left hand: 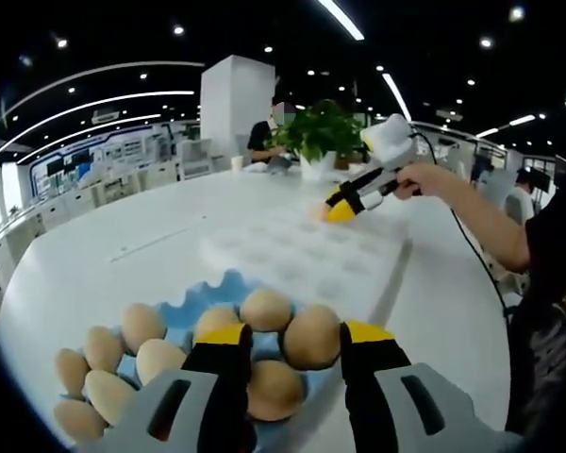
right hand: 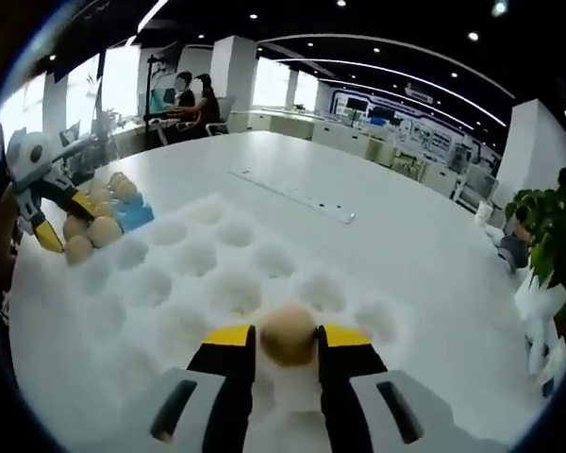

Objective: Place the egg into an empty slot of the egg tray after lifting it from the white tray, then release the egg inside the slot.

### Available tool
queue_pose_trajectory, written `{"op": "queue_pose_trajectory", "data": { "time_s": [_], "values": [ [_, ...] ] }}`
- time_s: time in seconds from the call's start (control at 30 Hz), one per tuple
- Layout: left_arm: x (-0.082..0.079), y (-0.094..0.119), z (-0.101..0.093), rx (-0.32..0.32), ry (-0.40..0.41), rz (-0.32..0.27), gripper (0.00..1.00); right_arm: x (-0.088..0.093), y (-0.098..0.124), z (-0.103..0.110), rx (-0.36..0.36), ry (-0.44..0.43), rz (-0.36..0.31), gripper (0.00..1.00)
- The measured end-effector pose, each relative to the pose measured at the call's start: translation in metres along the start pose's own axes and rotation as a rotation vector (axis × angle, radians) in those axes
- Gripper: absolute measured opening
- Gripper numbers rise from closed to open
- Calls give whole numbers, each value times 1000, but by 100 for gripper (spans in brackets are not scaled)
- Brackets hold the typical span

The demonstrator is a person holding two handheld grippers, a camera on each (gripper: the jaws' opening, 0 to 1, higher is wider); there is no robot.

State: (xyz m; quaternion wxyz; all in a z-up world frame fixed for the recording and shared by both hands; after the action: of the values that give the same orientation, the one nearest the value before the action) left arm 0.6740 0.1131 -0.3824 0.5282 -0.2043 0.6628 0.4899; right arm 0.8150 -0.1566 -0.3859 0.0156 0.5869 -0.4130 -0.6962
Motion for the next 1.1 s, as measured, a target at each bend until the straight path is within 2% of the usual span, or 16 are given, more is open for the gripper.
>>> {"op": "queue_pose_trajectory", "data": {
  "time_s": [0.13,0.5,0.57,0.6,0.63,0.67,0.7,0.73,0.77,0.8,0.87,0.97,1.0,1.03,1.07,1.1],
  "values": [
    [0,-2,-1,5,-2,3,39,0,-3,-5,-18,-11,3,26],
    [1,-1,2,3,0,2,39,2,3,10,-15,-10,3,23],
    [1,-1,2,3,3,1,39,-5,8,10,-21,-20,-54,17],
    [2,0,2,2,1,1,39,-21,15,9,-39,-9,-166,2],
    [2,0,1,2,1,1,39,-28,25,20,-63,-76,-187,0],
    [2,0,1,3,2,1,39,-32,29,23,-87,-33,-149,0],
    [2,0,1,4,1,1,39,-30,23,10,-37,19,-77,0],
    [1,-1,0,5,0,-1,39,-34,24,3,28,44,-97,0],
    [1,-1,0,7,1,-3,39,-28,24,9,33,43,-60,0],
    [1,0,-2,10,2,-4,39,-22,24,14,-6,27,-25,1],
    [1,1,-2,10,-2,-5,39,-27,23,8,-21,-17,-105,4],
    [-3,2,0,9,-6,-3,39,-16,22,9,-14,-19,-20,28],
    [-7,2,0,6,-15,-4,39,-11,18,2,30,34,11,29],
    [-9,2,0,5,-20,-5,39,-6,17,3,28,42,41,28],
    [-12,1,0,4,-24,-9,39,-8,13,6,-4,24,-4,27],
    [-13,0,-1,6,-24,-13,39,-8,9,0,-20,9,-2,26]
  ]
}}
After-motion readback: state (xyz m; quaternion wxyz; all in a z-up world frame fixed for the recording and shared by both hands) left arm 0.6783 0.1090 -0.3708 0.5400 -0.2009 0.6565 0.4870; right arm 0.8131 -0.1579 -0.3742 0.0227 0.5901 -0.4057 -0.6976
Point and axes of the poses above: the point that each gripper's makers call its tool centre point, and the gripper's own axes: y roughly backward along the fingers, z roughly to its left, x roughly out of its underside, the point moved 6 cm from there along y, roughly backward along the fingers, and after that the axes turned 10 degrees about -x, right-handed, at the moved point
